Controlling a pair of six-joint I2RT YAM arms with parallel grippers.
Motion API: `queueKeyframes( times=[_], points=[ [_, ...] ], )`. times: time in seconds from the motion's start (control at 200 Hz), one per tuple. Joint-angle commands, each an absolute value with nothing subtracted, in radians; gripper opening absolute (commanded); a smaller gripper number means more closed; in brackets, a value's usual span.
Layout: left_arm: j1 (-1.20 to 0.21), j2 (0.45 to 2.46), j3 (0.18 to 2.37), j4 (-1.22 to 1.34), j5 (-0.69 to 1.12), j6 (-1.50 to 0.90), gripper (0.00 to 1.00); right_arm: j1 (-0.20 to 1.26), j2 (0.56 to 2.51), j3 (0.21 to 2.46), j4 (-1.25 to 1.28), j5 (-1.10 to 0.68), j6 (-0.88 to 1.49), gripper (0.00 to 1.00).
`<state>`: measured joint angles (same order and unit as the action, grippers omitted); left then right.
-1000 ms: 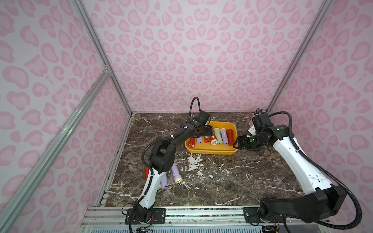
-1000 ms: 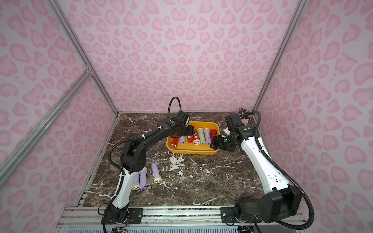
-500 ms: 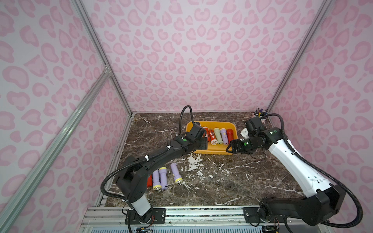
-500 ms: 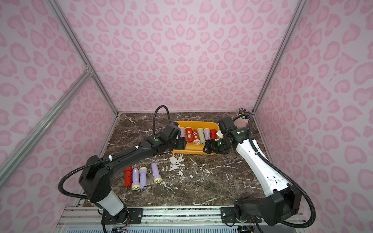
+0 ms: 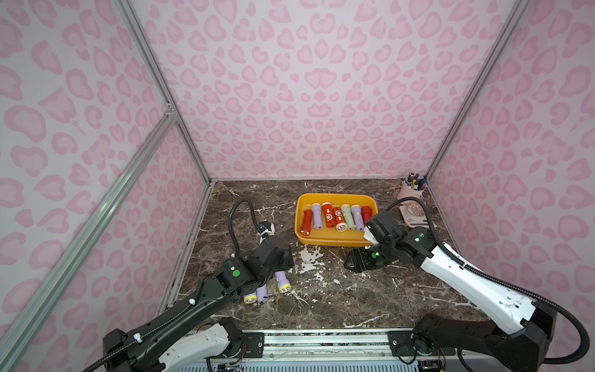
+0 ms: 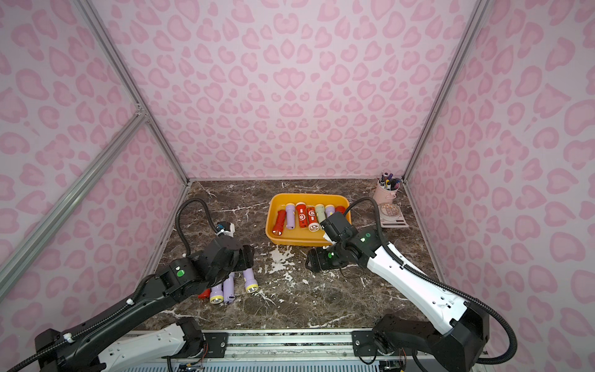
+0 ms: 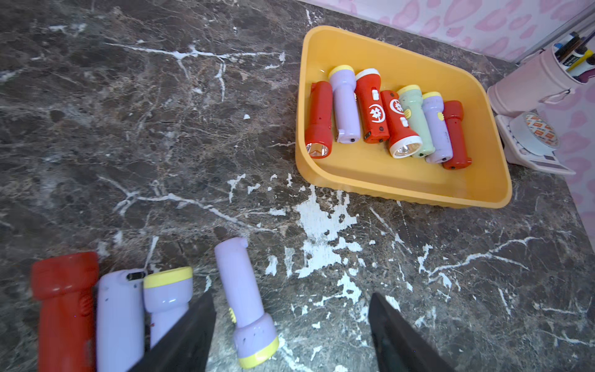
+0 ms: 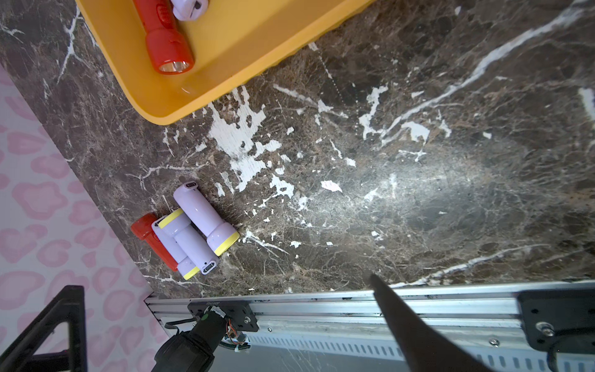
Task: Put the flashlights into the storage boxes
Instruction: Pick up the flashlight from the center of the board.
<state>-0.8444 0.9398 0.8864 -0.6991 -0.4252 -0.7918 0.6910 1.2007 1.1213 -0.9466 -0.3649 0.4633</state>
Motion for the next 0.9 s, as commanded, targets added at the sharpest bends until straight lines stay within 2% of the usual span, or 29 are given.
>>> queueKeyframes(
  times=[0.0,0.23,0.375,0.895],
  points=[
    [-0.844,0.909,0.905,-0.846,-0.468,-0.828,0.76,0.708,1.165,1.071,-0.868,-0.328,0.526,0.75],
    [-0.844,0.916,0.880,-0.808,-0.469,-0.846,0.77,0.715,1.107,1.029,-0.861,-0.302,0.550,0.75],
    [-0.838,0.991,0.896,-0.755,-0.477,-0.811,0.83,0.715,1.092,1.030,-0.873,-0.289,0.553,0.75],
    [-0.707,1.294,0.869,-0.637,-0.307,-0.851,0.80,0.713,1.122,1.023,-0.859,-0.266,0.551,0.75]
  ],
)
